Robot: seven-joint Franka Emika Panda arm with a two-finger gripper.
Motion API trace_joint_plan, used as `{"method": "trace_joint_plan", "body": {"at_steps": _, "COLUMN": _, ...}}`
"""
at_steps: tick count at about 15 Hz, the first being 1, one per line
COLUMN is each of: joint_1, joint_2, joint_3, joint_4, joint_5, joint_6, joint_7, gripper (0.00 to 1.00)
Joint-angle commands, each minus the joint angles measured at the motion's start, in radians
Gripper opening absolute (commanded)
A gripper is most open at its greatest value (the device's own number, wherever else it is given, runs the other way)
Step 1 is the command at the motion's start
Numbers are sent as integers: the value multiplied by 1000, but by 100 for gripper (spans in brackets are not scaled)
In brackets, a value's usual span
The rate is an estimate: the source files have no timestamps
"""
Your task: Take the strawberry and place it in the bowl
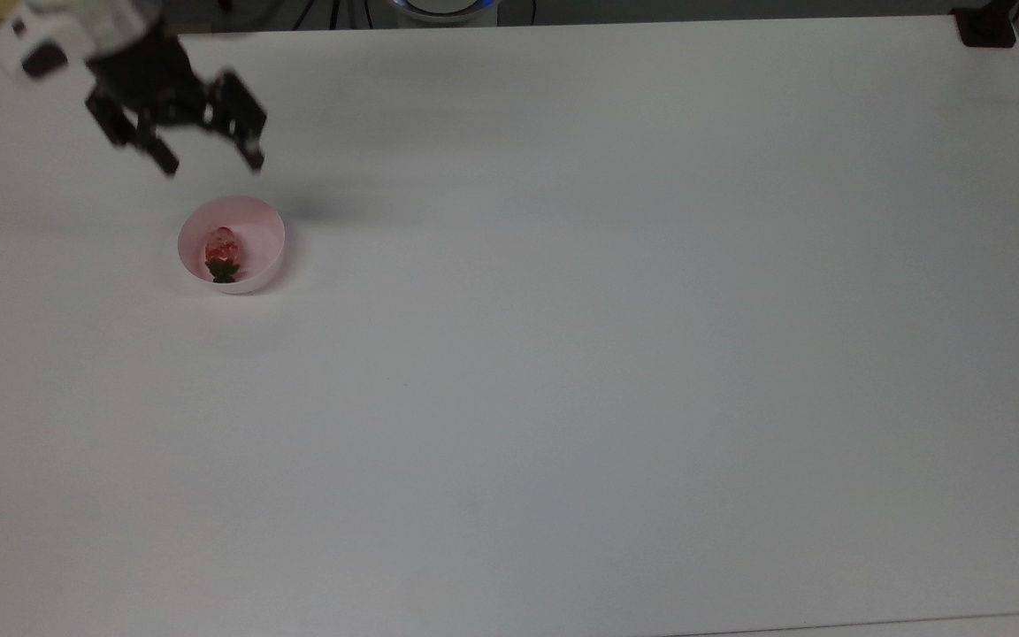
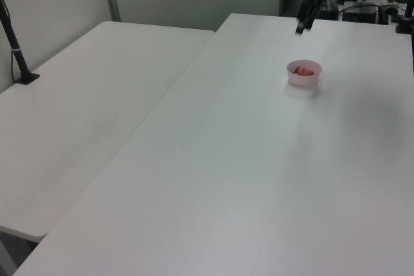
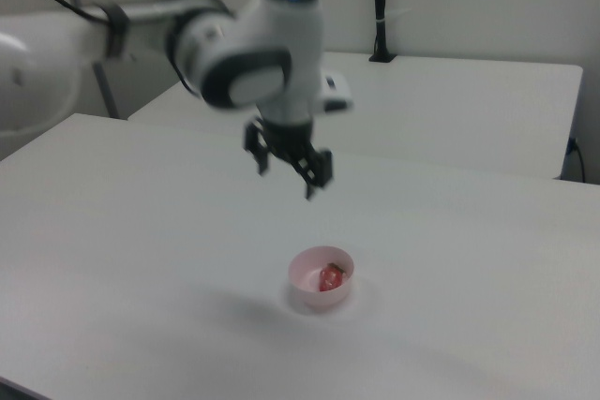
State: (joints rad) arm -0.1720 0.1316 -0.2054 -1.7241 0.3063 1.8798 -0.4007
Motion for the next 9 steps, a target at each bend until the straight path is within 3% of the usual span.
{"method": "trace_joint_plan", "body": {"at_steps": 1, "joint_1": 11, "joint_2": -102, "joint_3": 0, "joint_4": 130, "joint_5": -42, "joint_6": -307, "joint_7": 100, "gripper": 100}}
{"method": "trace_joint_plan", "body": {"at_steps": 3, "joint_1": 49, "joint_2": -173, "joint_3": -2, "joint_4": 136, "joint_5": -53, "joint_6": -365, "joint_7": 214, "gripper": 100}}
{"method": "trace_joint_plan", "body": {"at_steps": 5, "joint_1": 106, "joint_2": -219, "joint_3": -2, "joint_4": 133, "joint_5": -108, "joint_6": -416, "joint_7": 343, "gripper": 100}}
{"method": "trace_joint_plan", "body": {"at_steps": 9, "joint_1": 207, "joint_2": -224, "joint_3": -8, "joint_4": 112, "joint_5": -180, "joint_6": -424, "joint_7": 418, "gripper": 100}}
